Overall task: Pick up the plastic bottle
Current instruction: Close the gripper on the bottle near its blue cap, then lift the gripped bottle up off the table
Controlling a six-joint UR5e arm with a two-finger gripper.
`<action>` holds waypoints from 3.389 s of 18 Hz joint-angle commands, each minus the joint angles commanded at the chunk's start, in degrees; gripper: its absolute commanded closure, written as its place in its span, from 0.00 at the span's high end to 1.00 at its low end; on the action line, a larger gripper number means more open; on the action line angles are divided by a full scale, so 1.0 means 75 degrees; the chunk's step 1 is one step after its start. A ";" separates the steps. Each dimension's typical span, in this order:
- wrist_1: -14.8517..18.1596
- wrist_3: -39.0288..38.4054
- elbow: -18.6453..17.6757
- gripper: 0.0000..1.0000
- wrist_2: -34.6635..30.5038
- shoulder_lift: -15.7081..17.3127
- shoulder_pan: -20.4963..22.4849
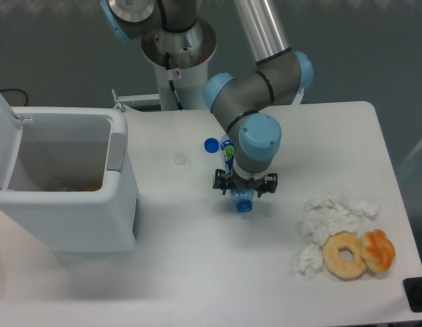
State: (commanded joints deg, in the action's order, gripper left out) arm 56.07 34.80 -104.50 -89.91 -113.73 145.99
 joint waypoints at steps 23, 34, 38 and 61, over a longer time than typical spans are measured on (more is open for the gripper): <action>0.0000 0.0082 0.0199 0.72 0.0000 0.0082 -0.0012; 0.0129 0.0094 0.1230 0.71 0.0105 0.0503 -0.0339; 0.0117 0.0094 0.1242 0.64 0.0176 0.0598 -0.0445; 0.0024 0.1183 0.2519 0.63 0.2449 0.1101 -0.0527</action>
State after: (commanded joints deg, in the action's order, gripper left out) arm 56.25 43.68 -85.61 -71.54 -105.47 142.03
